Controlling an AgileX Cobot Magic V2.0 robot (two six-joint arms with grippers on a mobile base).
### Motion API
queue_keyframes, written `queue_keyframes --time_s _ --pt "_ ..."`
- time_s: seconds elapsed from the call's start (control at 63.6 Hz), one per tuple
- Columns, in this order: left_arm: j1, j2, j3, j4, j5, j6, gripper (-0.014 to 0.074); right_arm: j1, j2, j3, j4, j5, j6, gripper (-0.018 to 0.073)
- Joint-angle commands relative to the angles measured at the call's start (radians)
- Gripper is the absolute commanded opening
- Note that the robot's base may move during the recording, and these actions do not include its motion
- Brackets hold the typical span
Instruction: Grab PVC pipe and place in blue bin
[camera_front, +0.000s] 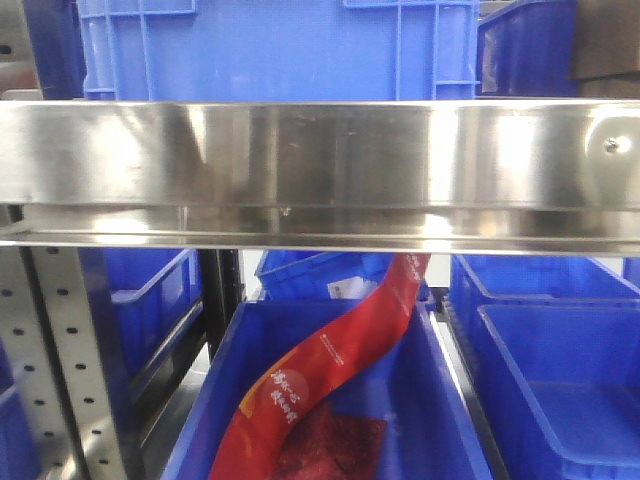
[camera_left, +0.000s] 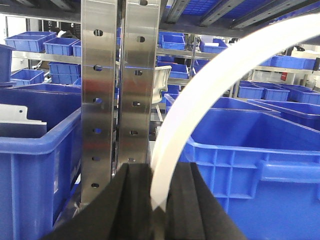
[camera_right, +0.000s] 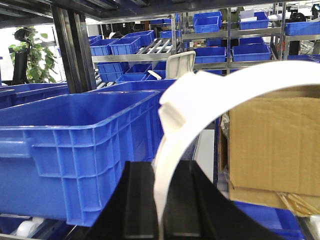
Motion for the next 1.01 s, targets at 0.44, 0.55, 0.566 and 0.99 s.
queue_keyframes --time_s 0.44,0.55,0.566,0.99 --pt "-0.004 -0.005 -0.003 -0.004 -0.027 0.001 -0.0111 0.000 -0.005 0.000 -0.014 -0.024 -0.002 -0.0168" --pt "-0.004 -0.005 -0.003 -0.004 -0.027 0.001 -0.0111 0.000 -0.005 0.000 -0.014 -0.024 -0.002 -0.0168" --pt "-0.004 -0.005 -0.003 -0.004 -0.027 0.001 -0.0111 0.000 -0.005 0.000 -0.014 -0.024 -0.002 -0.0168" --pt "-0.004 -0.005 -0.003 -0.004 -0.027 0.001 -0.0111 0.000 -0.005 0.000 -0.014 -0.024 -0.002 -0.0168"
